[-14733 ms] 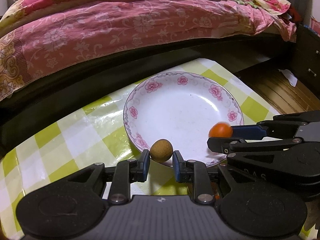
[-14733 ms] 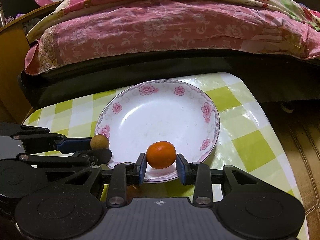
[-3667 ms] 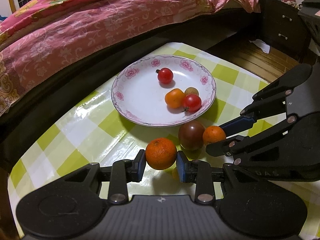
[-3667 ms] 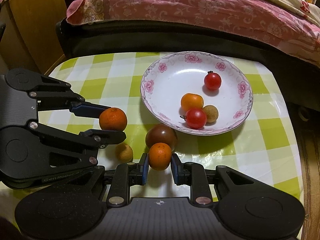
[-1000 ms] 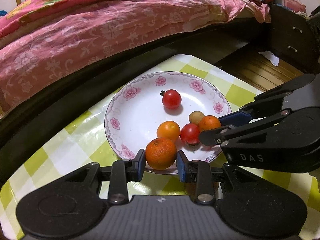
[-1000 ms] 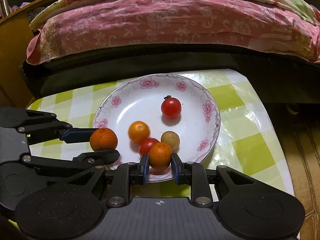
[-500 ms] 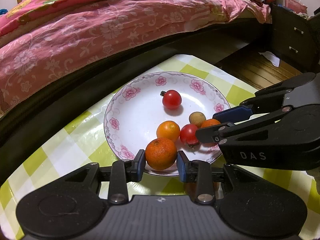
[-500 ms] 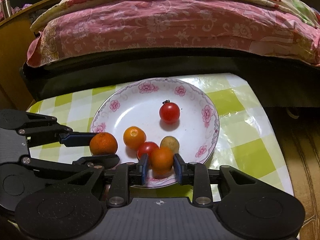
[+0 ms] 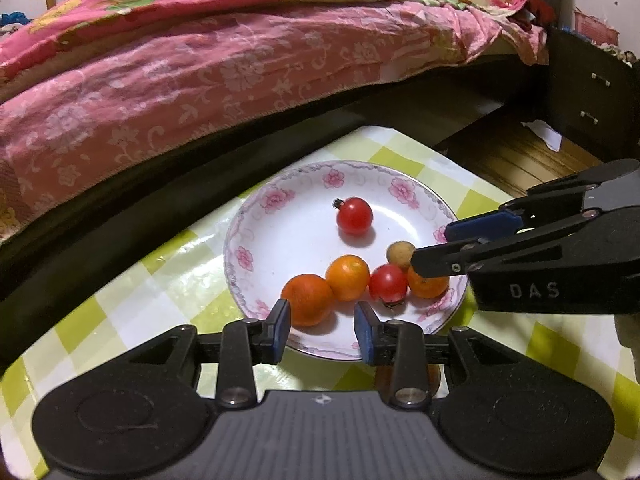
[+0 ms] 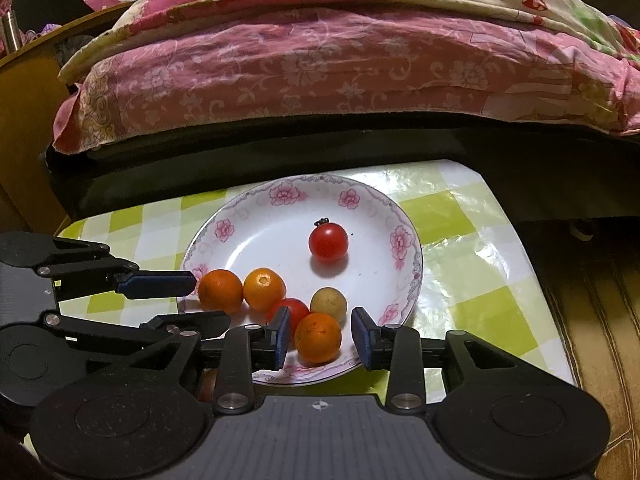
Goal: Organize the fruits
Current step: 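Lower mandarin into the plate and open left gripper while right gripper lowers the orange, then grasp the brown longan with left gripper while right gripper grasps the dark brown tomato, then carry the longan and dark tomato toward the white plate with both grippers, then lower the longan into the plate with left gripper while right gripper lowers the dark tomato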
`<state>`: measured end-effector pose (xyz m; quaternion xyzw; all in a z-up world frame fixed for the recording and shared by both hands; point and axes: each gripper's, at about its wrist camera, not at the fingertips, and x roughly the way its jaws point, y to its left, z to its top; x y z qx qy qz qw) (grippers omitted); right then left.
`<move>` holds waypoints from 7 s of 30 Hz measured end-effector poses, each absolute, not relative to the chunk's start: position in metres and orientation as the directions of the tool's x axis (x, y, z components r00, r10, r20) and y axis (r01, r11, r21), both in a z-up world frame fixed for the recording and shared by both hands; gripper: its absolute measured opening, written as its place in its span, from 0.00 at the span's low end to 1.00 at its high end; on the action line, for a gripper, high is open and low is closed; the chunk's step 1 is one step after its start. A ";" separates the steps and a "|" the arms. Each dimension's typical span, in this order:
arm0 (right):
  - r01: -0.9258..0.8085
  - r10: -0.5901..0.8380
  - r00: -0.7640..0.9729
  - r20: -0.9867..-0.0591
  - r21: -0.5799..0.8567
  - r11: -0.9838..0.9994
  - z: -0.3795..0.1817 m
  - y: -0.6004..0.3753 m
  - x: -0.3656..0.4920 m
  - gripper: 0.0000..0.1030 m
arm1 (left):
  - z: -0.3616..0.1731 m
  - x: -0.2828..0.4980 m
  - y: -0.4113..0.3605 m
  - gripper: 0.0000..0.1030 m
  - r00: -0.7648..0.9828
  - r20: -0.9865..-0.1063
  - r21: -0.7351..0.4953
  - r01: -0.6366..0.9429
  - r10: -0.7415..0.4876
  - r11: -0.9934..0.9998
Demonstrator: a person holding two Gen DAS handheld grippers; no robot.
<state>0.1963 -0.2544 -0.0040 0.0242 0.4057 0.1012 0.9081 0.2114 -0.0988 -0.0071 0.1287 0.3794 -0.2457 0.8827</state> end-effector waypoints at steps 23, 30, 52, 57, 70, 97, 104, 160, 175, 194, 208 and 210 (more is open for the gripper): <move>-0.260 0.304 0.568 -0.765 0.184 0.948 0.003 -0.233 0.161 0.31 | -0.014 0.160 -0.074 0.41 0.485 -0.801 0.019 0.606 -0.351 0.795; -0.262 0.322 0.528 -0.786 0.209 0.942 -0.008 -0.224 0.163 0.32 | -0.026 0.151 -0.080 0.43 0.450 -0.819 0.015 0.635 -0.355 0.772; -0.272 0.296 0.504 -0.812 0.176 0.946 -0.024 -0.212 0.177 0.34 | -0.039 0.144 -0.089 0.37 0.422 -0.835 0.008 0.651 -0.353 0.759; -0.283 0.273 0.502 -0.821 0.142 0.949 -0.023 -0.211 0.172 0.33 | -0.040 0.141 -0.082 0.34 0.420 -0.838 0.004 0.644 -0.348 0.765; -0.316 0.226 0.511 -0.829 0.064 0.947 -0.022 -0.205 0.163 0.34 | -0.040 0.136 -0.085 0.34 0.430 -0.840 0.048 0.668 -0.332 0.742; -0.331 0.211 0.516 -0.830 0.034 0.943 -0.023 -0.203 0.162 0.34 | -0.040 0.138 -0.083 0.34 0.433 -0.836 0.033 0.653 -0.337 0.757; -0.331 0.212 0.512 -0.832 0.037 0.943 -0.023 -0.204 0.162 0.34 | -0.039 0.141 -0.085 0.34 0.439 -0.831 0.030 0.648 -0.341 0.761; -0.336 0.199 0.521 -0.830 0.015 0.942 -0.019 -0.209 0.159 0.33 | -0.027 0.151 -0.079 0.33 0.503 -0.799 0.068 0.620 -0.329 0.782; -0.318 0.225 0.561 -0.797 0.043 0.947 -0.002 -0.214 0.158 0.33 | -0.010 0.165 -0.084 0.33 0.548 -0.763 0.071 0.599 -0.343 0.798; -0.209 0.163 0.619 -0.768 0.039 0.977 -0.001 -0.237 0.188 0.33 | -0.013 0.197 -0.106 0.33 0.591 -0.740 0.102 0.571 -0.321 0.815; -0.223 0.154 0.653 -0.742 0.006 0.975 -0.009 -0.236 0.202 0.34 | -0.023 0.213 -0.114 0.33 0.588 -0.748 0.091 0.549 -0.306 0.831; -0.227 0.156 0.655 -0.740 0.005 0.974 -0.008 -0.236 0.204 0.35 | -0.023 0.212 -0.114 0.33 0.589 -0.749 0.095 0.549 -0.304 0.830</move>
